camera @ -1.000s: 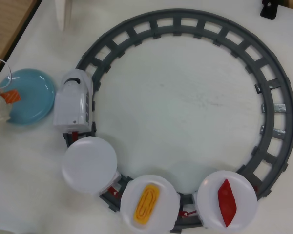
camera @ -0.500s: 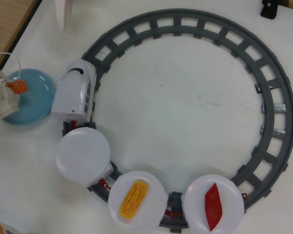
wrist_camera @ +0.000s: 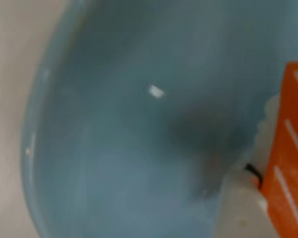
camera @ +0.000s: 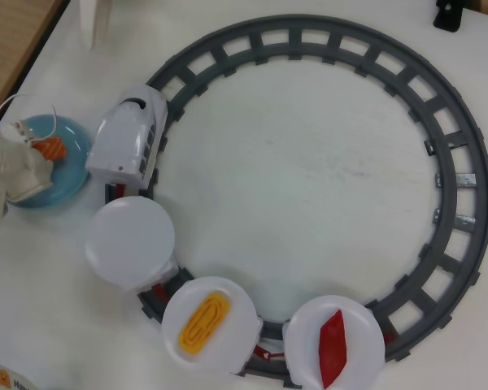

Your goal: Pick up the sushi from the Shinkansen and put it on the blue dish

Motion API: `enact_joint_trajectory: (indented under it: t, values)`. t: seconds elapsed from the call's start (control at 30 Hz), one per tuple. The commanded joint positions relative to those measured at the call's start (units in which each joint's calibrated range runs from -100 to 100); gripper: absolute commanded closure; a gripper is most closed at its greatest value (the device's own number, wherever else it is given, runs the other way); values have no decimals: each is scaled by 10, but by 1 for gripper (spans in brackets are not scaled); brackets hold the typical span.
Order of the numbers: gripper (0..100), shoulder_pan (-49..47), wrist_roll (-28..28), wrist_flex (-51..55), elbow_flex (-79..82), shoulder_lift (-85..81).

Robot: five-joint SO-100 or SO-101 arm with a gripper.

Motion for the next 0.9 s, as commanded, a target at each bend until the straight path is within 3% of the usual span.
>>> enact_joint_trajectory:
  t: [0.0,0.3,0.5,0.87]
  values:
    - [85,7,5,-7,-3,-10]
    - [75,9,16,-3,-3,-14]
    - [75,18,19,25,-23,-26]
    - [75,42,16,159,-2,-276]
